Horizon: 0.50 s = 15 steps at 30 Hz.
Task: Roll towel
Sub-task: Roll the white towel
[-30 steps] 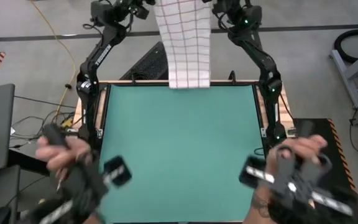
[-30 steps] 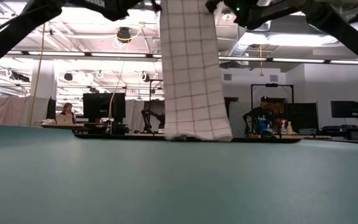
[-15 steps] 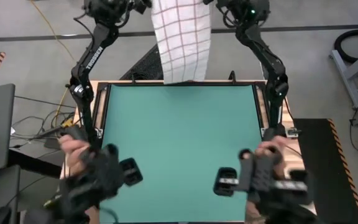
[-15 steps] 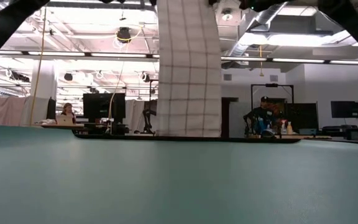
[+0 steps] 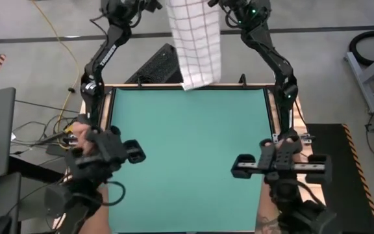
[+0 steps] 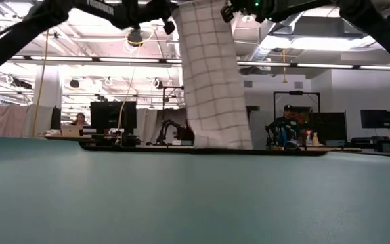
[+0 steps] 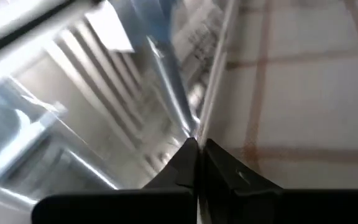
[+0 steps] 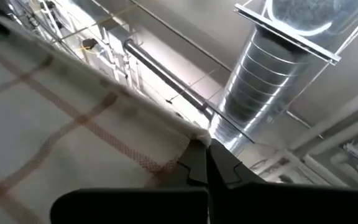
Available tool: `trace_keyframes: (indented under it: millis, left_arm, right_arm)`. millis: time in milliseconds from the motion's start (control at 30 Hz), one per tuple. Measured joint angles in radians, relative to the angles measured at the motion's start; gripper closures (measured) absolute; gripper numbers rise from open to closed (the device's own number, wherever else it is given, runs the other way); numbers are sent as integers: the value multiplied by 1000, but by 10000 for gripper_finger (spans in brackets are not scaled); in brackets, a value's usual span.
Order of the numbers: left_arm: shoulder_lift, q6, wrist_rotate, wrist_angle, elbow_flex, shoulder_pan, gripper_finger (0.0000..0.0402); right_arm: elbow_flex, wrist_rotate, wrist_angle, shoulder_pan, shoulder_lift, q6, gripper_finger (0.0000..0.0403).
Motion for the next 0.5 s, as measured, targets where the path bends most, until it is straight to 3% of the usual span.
trace_keyframes:
  millis: [67,167,367,500]
  left_arm:
    - [24,-28,62,133,1,10,401]
    - [24,-85,76,166,1,13,401]
    - [23,-83,72,39,1,10,401]
    - [22,-121,-25,-54,2,-1,401]
  right_arm:
    - [0,-21,12,-8,0,-3,399]
    - [0,-38,19,-9,0,-35,399]
    - [0,-7,-80,-5,-2,-4,399]
    - [4,55,-262,3,-9,83,399]
